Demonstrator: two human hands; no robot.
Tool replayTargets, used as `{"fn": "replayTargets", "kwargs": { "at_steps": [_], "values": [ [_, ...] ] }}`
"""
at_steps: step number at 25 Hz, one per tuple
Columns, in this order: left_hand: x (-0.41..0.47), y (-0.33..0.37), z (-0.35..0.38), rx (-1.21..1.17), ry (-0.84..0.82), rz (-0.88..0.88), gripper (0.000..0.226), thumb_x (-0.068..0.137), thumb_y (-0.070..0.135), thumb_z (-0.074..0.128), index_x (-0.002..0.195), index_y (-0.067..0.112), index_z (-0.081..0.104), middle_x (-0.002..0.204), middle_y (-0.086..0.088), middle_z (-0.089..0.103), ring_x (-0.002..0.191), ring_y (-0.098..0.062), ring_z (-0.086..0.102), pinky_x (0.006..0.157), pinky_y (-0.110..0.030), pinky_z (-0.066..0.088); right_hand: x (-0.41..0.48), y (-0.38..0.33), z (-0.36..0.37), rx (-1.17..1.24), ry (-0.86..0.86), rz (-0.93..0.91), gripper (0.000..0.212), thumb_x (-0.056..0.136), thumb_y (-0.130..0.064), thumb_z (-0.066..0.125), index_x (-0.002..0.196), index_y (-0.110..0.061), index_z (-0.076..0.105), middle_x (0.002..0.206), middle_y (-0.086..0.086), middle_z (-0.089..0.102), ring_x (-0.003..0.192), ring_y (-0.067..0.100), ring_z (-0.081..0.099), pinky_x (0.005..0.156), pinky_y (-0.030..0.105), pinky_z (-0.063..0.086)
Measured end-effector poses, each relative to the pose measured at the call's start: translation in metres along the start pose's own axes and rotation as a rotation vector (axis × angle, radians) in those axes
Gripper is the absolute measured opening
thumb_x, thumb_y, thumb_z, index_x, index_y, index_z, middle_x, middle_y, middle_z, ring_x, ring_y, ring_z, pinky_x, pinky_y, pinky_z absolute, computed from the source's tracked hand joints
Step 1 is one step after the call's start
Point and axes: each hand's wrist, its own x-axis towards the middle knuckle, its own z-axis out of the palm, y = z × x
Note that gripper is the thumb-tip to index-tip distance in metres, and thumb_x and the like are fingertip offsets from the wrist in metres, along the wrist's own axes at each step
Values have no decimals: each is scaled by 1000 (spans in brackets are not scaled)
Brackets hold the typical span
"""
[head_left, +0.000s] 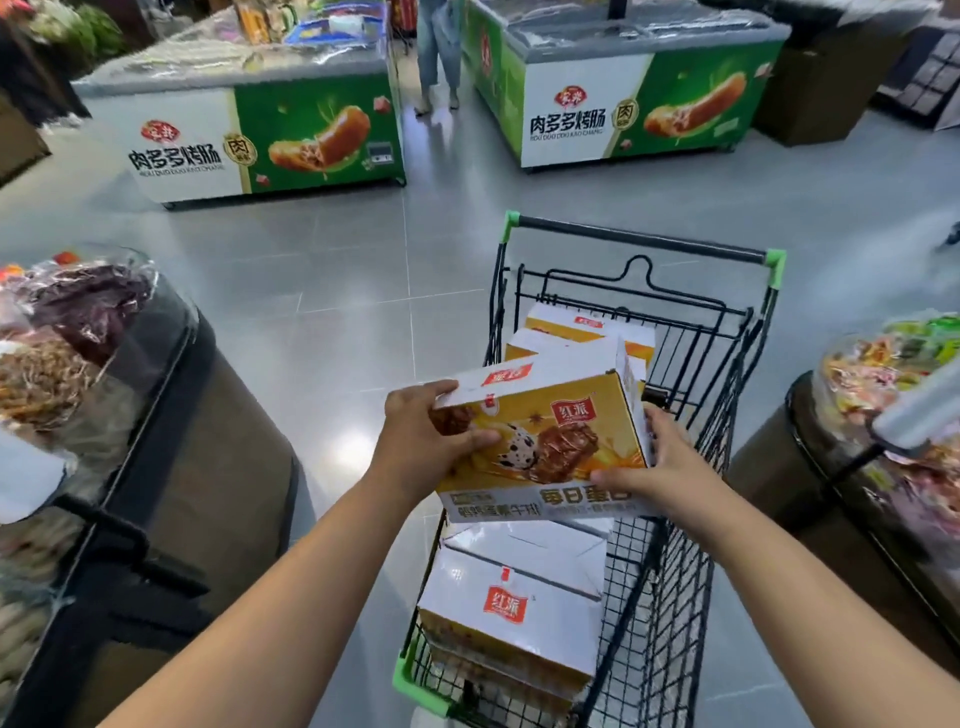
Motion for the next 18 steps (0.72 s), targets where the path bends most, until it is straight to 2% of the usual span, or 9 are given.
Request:
{"fn": "replayTargets", "kwargs": {
  "at_steps": [1,3,6,8,10,12,14,18],
  "values": [
    [6,3,1,17,-25,7,88,48,60,88,126,34,56,134,1,41,113,-14,52,95,-37,53,4,0,5,-35,29,-1,128,41,-57,87,148,-37,20,137,-3,42,123,21,50,105,48,42],
    [19,4,3,74,-79,27,83,54,47,90,127,35,53,138,1,31,119,-16,45,100,-37,49,12,-2,16,-50,90,-23,129,44,-55,88,147,-48,10,139,-3,46,124,22,50,106,50,41],
    [46,-4,4,141,-139,19,83,58,48,88,132,36,51,142,-2,28,127,-22,43,104,-40,45,26,-10,34,-146,194,-29,128,58,-33,91,148,-47,0,142,-3,44,124,20,50,103,46,45],
    [61,-12,5,192,-170,24,82,61,49,86,133,36,49,140,-4,32,126,-24,45,104,-40,45,34,-12,44,-195,273,4,121,59,-27,91,147,-43,9,144,0,40,122,20,50,100,42,47],
    [73,-18,7,213,-188,44,77,63,50,85,131,38,50,137,-3,34,121,-25,49,100,-41,48,38,-12,52,-230,314,53,108,60,-25,91,142,-40,22,134,2,49,108,19,55,92,38,51],
    [82,-22,10,205,-208,56,71,64,52,84,126,41,51,133,-2,34,116,-25,52,96,-42,51,39,-12,56,-247,348,102,99,62,-22,90,139,-35,29,121,2,53,96,17,53,85,33,51],
    [91,-26,15,203,-237,62,67,66,51,83,124,40,52,130,-1,34,112,-23,53,94,-41,52,44,-10,59,-259,382,142,94,64,-20,89,140,-31,33,116,0,50,95,14,48,83,30,47],
    [100,-29,30,273,-303,105,53,80,39,76,127,35,52,126,1,33,101,-18,54,88,-30,54,53,0,61,-333,423,206,81,70,-15,84,138,-21,40,124,5,55,99,15,48,86,34,47]
  ]
}}
